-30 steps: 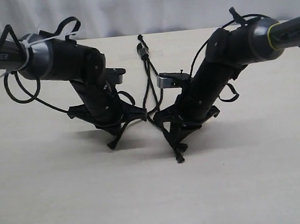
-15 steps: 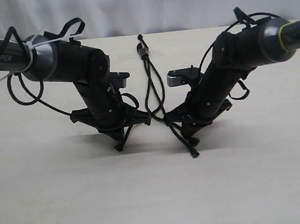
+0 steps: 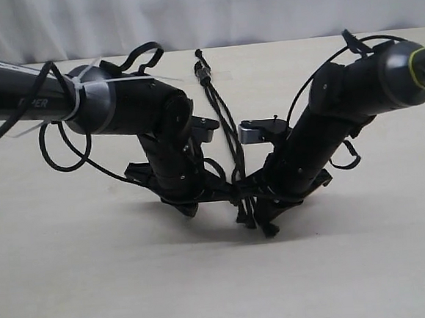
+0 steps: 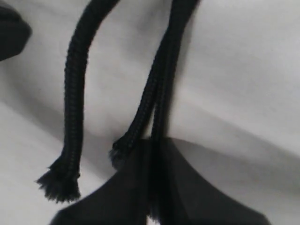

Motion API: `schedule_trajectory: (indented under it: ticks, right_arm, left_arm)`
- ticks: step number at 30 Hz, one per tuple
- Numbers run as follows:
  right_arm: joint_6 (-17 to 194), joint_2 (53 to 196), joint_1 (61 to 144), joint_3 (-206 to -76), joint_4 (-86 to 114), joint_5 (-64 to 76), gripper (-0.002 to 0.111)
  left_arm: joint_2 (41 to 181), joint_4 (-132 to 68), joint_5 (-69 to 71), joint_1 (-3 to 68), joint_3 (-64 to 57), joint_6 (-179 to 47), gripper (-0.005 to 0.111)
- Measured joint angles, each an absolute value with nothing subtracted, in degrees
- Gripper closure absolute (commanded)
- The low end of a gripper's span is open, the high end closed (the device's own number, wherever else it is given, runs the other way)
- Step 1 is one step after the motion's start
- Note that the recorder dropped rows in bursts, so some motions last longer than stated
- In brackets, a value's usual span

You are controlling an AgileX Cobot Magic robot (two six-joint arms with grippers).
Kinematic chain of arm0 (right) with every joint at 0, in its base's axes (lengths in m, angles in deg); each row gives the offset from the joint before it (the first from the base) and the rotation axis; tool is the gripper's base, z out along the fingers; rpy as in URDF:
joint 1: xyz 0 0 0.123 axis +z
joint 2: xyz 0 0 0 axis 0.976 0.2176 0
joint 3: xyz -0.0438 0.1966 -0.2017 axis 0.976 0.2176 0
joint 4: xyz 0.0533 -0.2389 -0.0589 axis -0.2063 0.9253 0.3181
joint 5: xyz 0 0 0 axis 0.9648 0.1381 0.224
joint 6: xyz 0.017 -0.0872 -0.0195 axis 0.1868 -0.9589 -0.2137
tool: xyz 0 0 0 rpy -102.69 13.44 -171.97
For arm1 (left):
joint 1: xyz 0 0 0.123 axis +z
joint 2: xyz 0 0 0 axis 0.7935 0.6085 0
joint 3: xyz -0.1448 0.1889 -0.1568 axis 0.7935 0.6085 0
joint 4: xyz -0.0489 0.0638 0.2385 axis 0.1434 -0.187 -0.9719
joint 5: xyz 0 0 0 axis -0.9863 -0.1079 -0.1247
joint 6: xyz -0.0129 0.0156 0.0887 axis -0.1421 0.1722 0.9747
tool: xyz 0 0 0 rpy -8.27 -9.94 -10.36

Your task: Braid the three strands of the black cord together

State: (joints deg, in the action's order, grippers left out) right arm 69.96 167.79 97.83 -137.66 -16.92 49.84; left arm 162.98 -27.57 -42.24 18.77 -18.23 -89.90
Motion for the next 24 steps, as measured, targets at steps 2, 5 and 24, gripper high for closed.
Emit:
schedule_trajectory:
  ticks: [2,5,24]
  right_arm:
    - [69.82,167.01,97.83,-136.27,-16.92,48.56,0.104]
    - [69.82,165.99,97.83,-134.82,-18.18,46.63,0.095]
    - [73.62,153.81,93.77,-130.88,-15.11,50.37,0.098]
  left_arm:
    - [162.98,-27.67,-42.24,18.41,-18.23,-89.90,0.102]
    - [162.98,-27.67,-42.48,18.41,-18.23,-90.00,0.102]
    - [149.51,-40.27,-49.98,20.96,-16.96,-93.57,0.102]
